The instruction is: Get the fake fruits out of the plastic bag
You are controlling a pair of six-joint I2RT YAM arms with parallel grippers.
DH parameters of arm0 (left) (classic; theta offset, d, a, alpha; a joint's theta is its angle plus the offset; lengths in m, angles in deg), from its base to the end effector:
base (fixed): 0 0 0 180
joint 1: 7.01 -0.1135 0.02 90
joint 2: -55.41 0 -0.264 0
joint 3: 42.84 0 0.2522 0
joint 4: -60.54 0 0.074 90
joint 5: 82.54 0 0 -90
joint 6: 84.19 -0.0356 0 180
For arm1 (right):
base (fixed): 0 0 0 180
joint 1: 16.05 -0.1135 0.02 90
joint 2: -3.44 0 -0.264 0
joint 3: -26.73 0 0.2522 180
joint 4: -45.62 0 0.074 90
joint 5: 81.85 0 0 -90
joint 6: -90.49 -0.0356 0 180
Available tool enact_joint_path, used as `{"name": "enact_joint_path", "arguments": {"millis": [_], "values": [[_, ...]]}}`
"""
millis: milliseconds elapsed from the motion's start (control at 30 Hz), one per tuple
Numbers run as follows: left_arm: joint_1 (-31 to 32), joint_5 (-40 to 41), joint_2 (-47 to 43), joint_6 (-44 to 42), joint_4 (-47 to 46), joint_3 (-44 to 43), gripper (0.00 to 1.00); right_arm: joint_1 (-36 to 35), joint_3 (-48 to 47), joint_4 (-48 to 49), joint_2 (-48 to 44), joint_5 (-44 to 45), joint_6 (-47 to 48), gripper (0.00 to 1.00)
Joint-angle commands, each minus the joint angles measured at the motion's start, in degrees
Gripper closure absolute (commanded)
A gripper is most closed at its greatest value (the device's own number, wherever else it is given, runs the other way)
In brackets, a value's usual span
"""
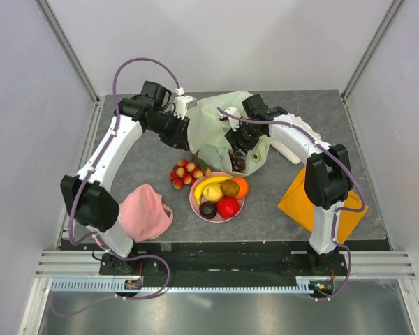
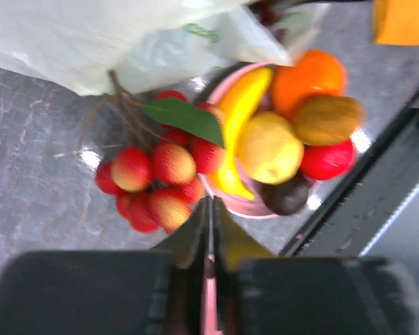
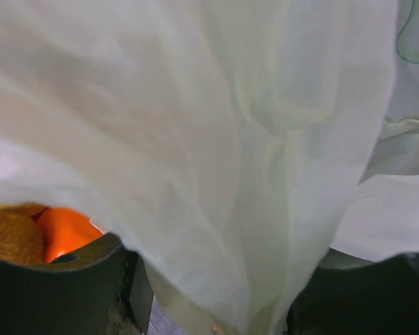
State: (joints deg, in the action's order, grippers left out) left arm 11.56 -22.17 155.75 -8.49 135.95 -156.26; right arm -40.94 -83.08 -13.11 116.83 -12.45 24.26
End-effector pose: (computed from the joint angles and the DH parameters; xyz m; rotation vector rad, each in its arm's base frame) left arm 0.3373 -0.1319 0.3373 0.8959 2.4400 -0.7094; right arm 0.3815 0.1908 0.2450 -1.1877 2.3417 0.4830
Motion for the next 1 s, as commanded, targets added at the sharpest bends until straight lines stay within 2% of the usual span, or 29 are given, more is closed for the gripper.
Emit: {"name": "enact_joint_path", "arguments": {"millis": [0,33,133,200,267,333,467,700,833,900,933,967], "values": [[0.2,2.1,-3.4,-1.3,1.2,6.0,0.62,0.1,-3.1,0.7,-2.3,-0.2,-1.1,0.42],[0.2,3.2,-3.3,-1.5,1.5,6.7,0.54,0.2,-3.4,0.7,-2.2,-0.2,-1.2,0.42],[0.2,5.9,-4.1,-1.3,0.2,10.9,0.44,0.2,-4.1,0.5,-2.2,0.4,-1.3,0.41],[0.2,6.9,-3.9,-0.5,-2.2,14.5,0.42,0.1,-3.8,0.5,-2.5,0.7,-1.3,0.41],[0.3,9.2,-3.4,-0.1,-4.6,16.7,0.31,0.1,-3.3,0.6,-3.0,0.6,-1.3,0.41],[0.4,11.1,-3.0,-0.1,-8.7,17.9,0.31,0.2,-2.4,0.5,-3.4,0.6,-1.4,0.41],[0.3,12.8,0.2,-0.5,-11.0,17.7,0.31,0.1,-1.3,0.6,-4.0,0.6,-1.4,0.41],[0.3,10.3,2.6,-0.4,-11.5,18.0,0.39,0.2,-0.8,0.6,-4.1,0.9,-1.4,0.41],[0.4,9.4,2.6,-0.3,-10.1,18.2,0.5,0.2,-1.2,0.6,-3.7,0.9,-1.3,0.41],[0.3,8.4,2.5,-0.6,-8.6,18.0,0.61,0.2,-1.6,0.5,-3.4,1.1,-1.3,0.4],[0.4,8.1,2.3,-0.8,-7.8,17.2,0.73,0.1,-1.8,0.5,-3.0,1.1,-1.4,0.4],[0.4,7.7,2.1,-1.0,-6.6,16.8,0.78,0.1,-2.0,0.7,-2.9,1.1,-1.4,0.41]]}}
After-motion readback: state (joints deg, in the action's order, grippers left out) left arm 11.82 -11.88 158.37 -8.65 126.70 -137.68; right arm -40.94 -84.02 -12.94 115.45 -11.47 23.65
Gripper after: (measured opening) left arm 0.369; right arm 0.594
